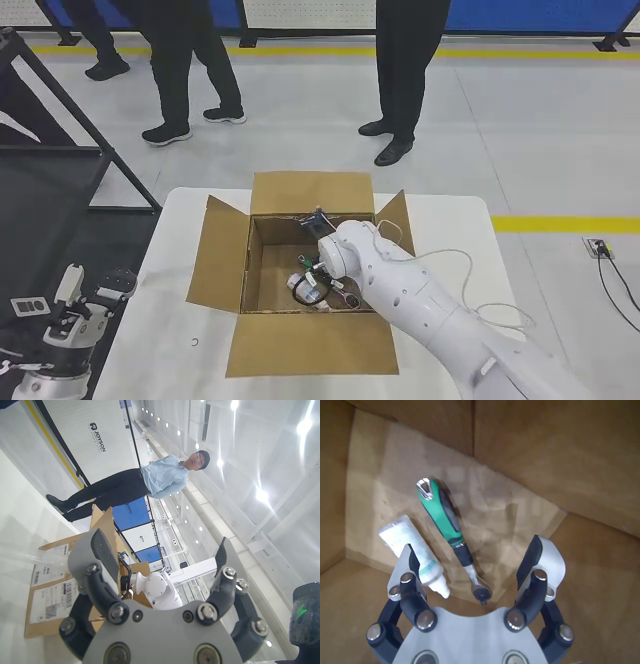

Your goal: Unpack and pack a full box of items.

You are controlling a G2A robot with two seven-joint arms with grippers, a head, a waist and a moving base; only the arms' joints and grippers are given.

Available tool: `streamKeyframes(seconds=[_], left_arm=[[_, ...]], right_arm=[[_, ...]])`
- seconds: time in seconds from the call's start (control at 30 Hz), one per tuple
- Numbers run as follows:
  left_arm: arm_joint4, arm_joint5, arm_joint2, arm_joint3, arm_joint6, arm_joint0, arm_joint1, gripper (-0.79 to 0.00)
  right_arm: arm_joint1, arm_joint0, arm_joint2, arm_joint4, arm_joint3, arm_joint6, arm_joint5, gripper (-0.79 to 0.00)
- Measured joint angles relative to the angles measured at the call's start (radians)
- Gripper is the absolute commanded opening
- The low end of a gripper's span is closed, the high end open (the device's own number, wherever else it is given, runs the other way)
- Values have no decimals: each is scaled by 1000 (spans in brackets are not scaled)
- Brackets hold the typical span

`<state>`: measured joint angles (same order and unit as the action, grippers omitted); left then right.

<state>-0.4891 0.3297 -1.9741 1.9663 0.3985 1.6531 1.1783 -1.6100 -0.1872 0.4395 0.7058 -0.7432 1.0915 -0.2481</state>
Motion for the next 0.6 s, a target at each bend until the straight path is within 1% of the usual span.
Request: streamKeyframes(seconds=[0.17, 0.53, 0.6], left_arm=[[4, -4, 4, 3, 1, -6, 1, 0], [14, -16, 12, -2, -6, -18, 3, 0], [19, -21, 16, 0, -5, -23, 3, 0]], right_arm=[[-3, -4, 6, 16, 22, 42, 20, 0], [-4, -11, 20, 2, 17, 32, 29, 0], [-2, -24, 18, 24, 15, 2, 27, 0]])
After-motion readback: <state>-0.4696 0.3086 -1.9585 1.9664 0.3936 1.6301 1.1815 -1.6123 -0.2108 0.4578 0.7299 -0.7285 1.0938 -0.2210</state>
